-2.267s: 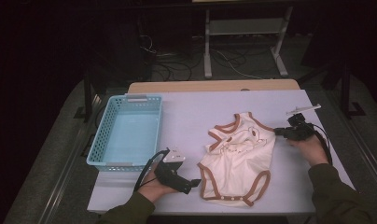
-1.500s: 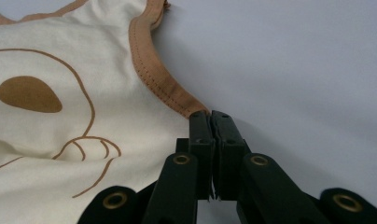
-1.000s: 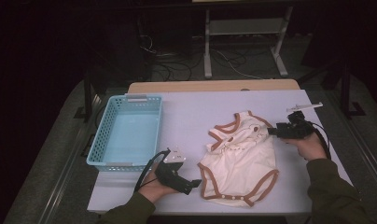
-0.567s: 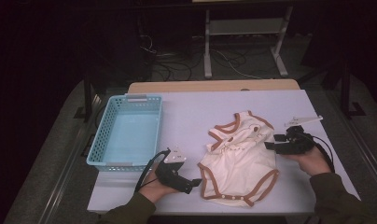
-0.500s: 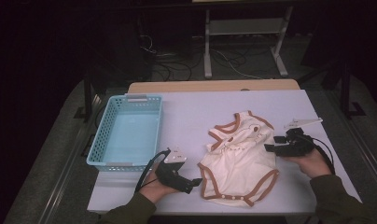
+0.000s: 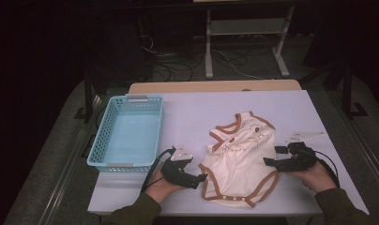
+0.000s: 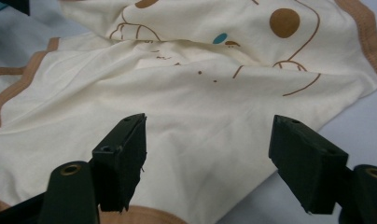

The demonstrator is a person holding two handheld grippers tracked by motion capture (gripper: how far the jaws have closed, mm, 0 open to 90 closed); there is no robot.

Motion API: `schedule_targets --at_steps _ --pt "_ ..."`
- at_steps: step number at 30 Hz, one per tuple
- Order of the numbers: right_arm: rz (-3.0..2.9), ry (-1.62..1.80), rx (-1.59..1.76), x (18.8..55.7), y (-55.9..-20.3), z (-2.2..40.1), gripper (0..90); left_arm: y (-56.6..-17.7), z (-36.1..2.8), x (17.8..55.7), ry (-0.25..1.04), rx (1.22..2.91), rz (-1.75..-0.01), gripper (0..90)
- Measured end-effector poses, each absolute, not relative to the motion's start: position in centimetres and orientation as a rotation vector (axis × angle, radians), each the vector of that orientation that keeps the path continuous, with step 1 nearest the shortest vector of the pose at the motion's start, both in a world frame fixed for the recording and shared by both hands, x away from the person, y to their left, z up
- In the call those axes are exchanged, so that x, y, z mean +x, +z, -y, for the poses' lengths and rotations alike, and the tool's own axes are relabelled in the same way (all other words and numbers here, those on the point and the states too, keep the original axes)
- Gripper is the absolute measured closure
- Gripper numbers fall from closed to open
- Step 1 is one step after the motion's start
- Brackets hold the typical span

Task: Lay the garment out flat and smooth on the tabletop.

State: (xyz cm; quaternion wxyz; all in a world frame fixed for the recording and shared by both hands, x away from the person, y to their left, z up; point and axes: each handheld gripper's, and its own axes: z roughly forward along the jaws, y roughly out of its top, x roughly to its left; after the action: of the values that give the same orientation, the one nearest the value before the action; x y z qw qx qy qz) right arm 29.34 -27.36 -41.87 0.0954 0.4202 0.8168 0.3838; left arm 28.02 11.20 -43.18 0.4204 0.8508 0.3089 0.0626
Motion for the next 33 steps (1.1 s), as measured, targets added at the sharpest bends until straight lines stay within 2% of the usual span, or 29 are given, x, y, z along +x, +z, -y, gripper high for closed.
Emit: schedule_targets --at_steps 9,17,33 --pt "-2.419 1.186 1.228 28.1 -42.2 27.0 20.1 -43.1 -10.5 29.0 0.138 2.120 -0.810 16.9" --pt "-2.412 1.203 1.217 27.5 -42.7 27.1 14.2 -42.9 -9.5 30.0 0.140 2.134 -0.815 13.9" --pt "-2.396 1.194 1.199 27.6 -43.0 26.9 12.6 -42.0 -8.2 32.7 0.159 2.101 -0.842 13.2"
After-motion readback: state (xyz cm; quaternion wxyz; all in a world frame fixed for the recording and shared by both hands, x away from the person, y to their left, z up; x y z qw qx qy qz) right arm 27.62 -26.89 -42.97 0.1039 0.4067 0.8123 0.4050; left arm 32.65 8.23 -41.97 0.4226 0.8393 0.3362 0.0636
